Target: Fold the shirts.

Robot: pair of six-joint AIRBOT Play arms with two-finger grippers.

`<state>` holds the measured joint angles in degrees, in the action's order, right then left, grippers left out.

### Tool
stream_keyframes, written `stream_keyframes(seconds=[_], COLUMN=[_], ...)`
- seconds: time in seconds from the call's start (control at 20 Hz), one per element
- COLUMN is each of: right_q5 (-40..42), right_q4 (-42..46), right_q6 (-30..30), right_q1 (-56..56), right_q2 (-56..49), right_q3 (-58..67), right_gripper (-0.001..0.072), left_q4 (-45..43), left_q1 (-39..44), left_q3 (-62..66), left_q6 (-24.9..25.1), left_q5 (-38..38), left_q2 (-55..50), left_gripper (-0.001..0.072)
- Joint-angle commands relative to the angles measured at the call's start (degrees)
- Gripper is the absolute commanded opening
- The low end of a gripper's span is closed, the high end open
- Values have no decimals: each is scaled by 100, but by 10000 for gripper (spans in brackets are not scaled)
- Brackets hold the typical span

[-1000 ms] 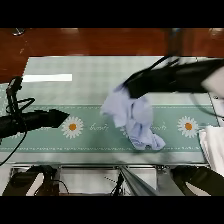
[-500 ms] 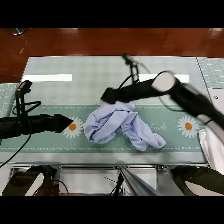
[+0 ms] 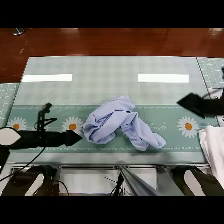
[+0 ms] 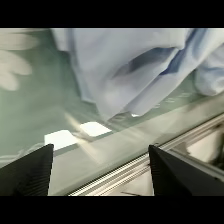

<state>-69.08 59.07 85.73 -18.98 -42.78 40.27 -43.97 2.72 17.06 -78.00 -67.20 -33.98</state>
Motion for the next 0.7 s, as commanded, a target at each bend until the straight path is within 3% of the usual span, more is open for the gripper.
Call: stream_keyframes(seconds=[0.0, 0.15, 0.25, 0.4, 0.5, 0.65], right_q5=[7, -74, -177, -413, -442, -490], right_q4=[-977, -1274, -1228, -1191, -1038, -457], right_q6=[-116, -205, -223, -227, -87, 629], right_q1=[-601, -601, -601, -466, 48, 866], right_q2=[1051, 1231, 1231, 1231, 1231, 1231], right_q3=[-1886, -2448, -2494, -2494, -2494, -2494], right_gripper=[613, 613, 614, 614, 613, 613], left_q4=[1416, 2111, 2411, 2411, 2409, 2380], left_q1=[184, 859, 1408, 1834, 1853, 1746], left_q3=[-807, -791, -739, -367, 9, 588], left_q6=[693, 1325, 1453, 1554, 1982, 2253], left_q5=[940, 2022, 2673, 2916, 2719, 2214], left_q2=[-380, -857, -1331, -2068, -2490, -2686], left_gripper=[700, 701, 700, 678, 30, 22])
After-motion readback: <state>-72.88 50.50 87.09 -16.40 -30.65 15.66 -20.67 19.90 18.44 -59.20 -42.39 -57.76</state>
